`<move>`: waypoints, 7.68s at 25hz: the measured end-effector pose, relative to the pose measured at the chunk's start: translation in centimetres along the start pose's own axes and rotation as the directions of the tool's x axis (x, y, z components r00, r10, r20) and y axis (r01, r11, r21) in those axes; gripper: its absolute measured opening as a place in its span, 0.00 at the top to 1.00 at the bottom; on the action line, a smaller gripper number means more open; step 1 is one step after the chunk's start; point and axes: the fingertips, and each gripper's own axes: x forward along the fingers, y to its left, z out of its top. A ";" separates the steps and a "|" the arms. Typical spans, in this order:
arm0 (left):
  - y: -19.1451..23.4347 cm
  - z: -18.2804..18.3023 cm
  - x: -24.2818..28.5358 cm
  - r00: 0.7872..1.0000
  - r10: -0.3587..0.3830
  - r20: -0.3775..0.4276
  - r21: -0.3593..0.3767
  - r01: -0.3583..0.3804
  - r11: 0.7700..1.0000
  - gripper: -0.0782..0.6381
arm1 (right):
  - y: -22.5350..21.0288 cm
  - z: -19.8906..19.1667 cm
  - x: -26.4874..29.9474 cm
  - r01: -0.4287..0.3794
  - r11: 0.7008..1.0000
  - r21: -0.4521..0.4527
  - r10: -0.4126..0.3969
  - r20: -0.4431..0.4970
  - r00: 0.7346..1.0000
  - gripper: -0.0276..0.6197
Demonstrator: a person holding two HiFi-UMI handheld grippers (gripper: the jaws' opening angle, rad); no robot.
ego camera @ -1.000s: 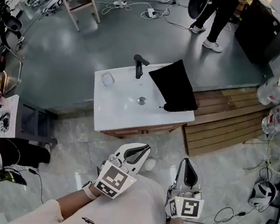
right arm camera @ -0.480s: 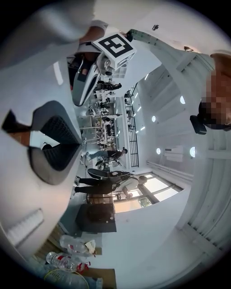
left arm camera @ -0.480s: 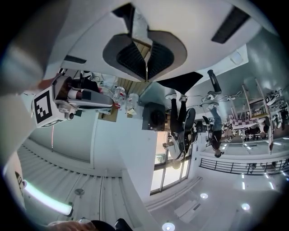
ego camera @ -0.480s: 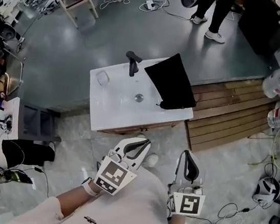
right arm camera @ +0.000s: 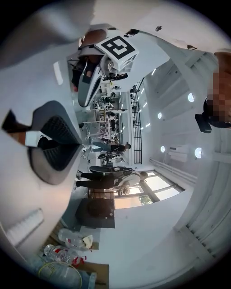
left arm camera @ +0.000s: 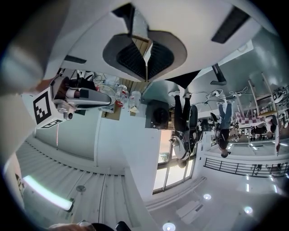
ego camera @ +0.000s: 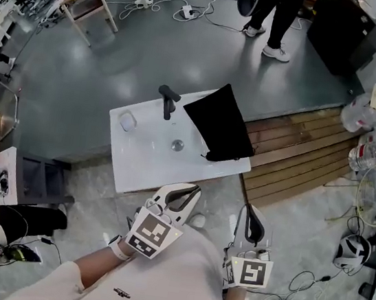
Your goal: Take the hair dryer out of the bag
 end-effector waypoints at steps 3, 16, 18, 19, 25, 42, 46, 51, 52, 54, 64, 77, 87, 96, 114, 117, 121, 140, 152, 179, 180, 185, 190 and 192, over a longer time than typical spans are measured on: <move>1.7 1.2 0.6 1.000 -0.011 0.017 0.013 0.011 1.000 0.87 | 0.4 1.2 1.7 -0.033 0.999 0.007 0.033 0.024 0.999 0.94; 7.3 1.4 2.7 0.998 -0.051 0.041 0.021 0.050 0.999 0.87 | 0.4 0.1 7.8 0.008 0.999 0.031 -0.007 -0.007 1.000 0.94; 7.7 1.3 3.2 0.997 -0.064 0.039 0.027 0.063 0.998 0.87 | 0.1 -0.2 8.1 0.033 0.999 0.032 -0.032 -0.013 0.999 0.94; 7.9 1.1 3.5 0.997 -0.070 0.035 0.028 0.069 0.997 0.87 | 0.0 -0.4 8.3 0.044 0.999 0.032 -0.044 -0.019 0.999 0.94; 8.3 -1.0 5.7 0.996 -0.075 -0.041 0.019 0.076 0.997 0.87 | -1.4 -1.4 8.3 0.077 0.996 0.043 -0.074 -0.064 0.995 0.94; 9.4 -10.4 18.3 0.952 -0.039 -0.305 0.068 0.063 0.996 0.69 | -6.4 -7.6 13.2 -0.002 0.992 0.129 0.024 -0.165 0.986 0.94; 10.4 -13.3 21.3 0.935 -0.028 -0.353 0.075 0.059 0.995 0.65 | -6.5 -10.0 14.4 -0.037 0.990 0.134 0.064 -0.202 0.977 0.94; 10.6 -17.3 25.2 0.902 -0.037 -0.431 0.118 0.097 0.988 0.61 | -6.6 -13.1 15.9 -0.068 0.986 0.149 0.102 -0.234 0.967 0.94; 10.7 -17.9 25.8 0.896 -0.035 -0.442 0.129 0.102 0.986 0.61 | -6.6 -13.7 16.2 -0.075 0.985 0.155 0.111 -0.240 0.964 0.94; 10.8 -18.6 26.9 0.894 -0.027 -0.447 0.146 0.103 0.984 0.62 | -6.4 -15.0 16.8 -0.089 0.983 0.163 0.129 -0.253 0.959 0.94; 12.9 -14.3 27.5 0.936 -0.090 -0.340 -0.053 0.077 0.996 0.87 | -5.7 -19.1 19.6 -0.159 0.975 0.156 0.199 -0.291 0.936 0.94; 16.7 -13.0 28.2 0.940 -0.046 -0.337 -0.153 -0.007 0.988 0.86 | -4.3 -19.4 24.3 -0.284 0.956 0.079 0.293 -0.339 0.894 0.64; 18.9 -13.5 28.2 0.938 -0.045 -0.343 -0.156 -0.009 0.988 0.87 | -2.7 -21.9 26.9 -0.388 0.920 -0.056 0.316 -0.478 0.819 0.54; 20.0 -14.3 28.1 0.931 -0.074 -0.358 -0.144 0.023 0.989 0.87 | -1.3 -24.6 29.2 -0.440 0.882 -0.168 0.279 -0.567 0.776 0.52; 20.3 -14.6 27.5 0.945 -0.076 -0.318 -0.181 0.018 0.983 0.87 | -1.0 -30.9 31.0 -0.526 0.789 -0.317 0.126 -0.754 0.644 0.59; 20.3 -13.5 26.8 0.954 -0.079 -0.289 -0.194 0.022 0.981 0.87 | -1.0 -31.2 31.1 -0.514 0.796 -0.320 0.095 -0.772 0.629 0.59; 20.1 -12.4 26.2 0.959 -0.087 -0.271 -0.189 0.036 0.981 0.87 | -1.3 -31.6 31.3 -0.479 0.827 -0.295 0.066 -0.795 0.603 0.59; 18.6 -10.4 25.0 0.967 -0.110 -0.230 -0.148 0.077 0.986 0.87 | -1.3 -31.0 30.2 -0.331 0.942 -0.054 0.196 -0.712 0.675 0.69; 16.0 -9.7 27.8 0.953 -0.049 -0.299 0.076 0.075 0.994 0.87 | -3.7 -27.9 27.1 -0.164 0.898 0.408 0.377 -0.521 0.766 0.69; 16.8 -6.6 30.2 0.966 0.043 -0.256 0.286 0.033 0.958 0.85 | -11.1 -20.4 20.3 -0.021 0.552 0.834 0.382 -0.231 0.895 0.69; 16.4 -6.5 30.0 0.968 0.020 -0.252 0.262 0.048 0.964 0.85 | -11.3 -20.3 20.3 -0.013 0.547 0.837 0.373 -0.229 0.899 0.69; 16.3 -5.0 29.4 0.976 0.012 -0.217 0.220 0.036 0.975 0.85 | -11.5 -19.7 20.7 0.001 0.507 0.862 0.341 -0.201 0.918 0.69; 17.7 -1.0 28.8 0.988 0.096 -0.122 0.293 -0.057 0.955 0.85 | -11.1 -17.8 23.5 -0.065 0.447 0.892 0.304 -0.083 0.949 0.69; 17.9 -0.1 28.9 0.988 0.099 -0.117 0.286 -0.062 0.956 0.85 | -10.8 -17.5 25.0 -0.087 0.444 0.892 0.288 -0.050 0.956 0.69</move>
